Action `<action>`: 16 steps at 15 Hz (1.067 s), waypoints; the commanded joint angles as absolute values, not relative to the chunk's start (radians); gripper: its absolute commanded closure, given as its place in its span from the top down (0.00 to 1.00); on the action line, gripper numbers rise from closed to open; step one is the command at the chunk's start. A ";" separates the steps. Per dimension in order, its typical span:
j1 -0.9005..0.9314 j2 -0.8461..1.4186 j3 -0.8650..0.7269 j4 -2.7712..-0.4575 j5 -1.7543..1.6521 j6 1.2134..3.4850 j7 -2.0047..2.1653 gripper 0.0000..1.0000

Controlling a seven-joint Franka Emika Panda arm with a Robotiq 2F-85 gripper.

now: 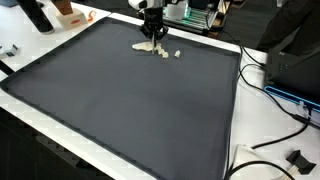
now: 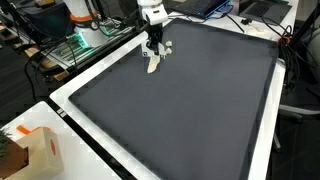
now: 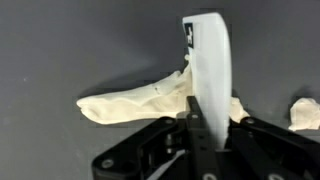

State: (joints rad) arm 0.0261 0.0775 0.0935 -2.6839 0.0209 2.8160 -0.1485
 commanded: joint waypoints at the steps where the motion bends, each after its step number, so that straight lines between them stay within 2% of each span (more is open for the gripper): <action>1: 0.027 0.077 0.072 -2.770 0.000 2.806 -0.140 0.01; 7: 0.027 0.046 0.058 -2.803 -0.044 2.773 -0.138 0.01; 9: 0.028 0.092 0.058 -2.743 -0.046 2.759 -0.148 0.01; 16: 0.047 0.121 0.074 -2.695 -0.075 2.837 -0.145 0.01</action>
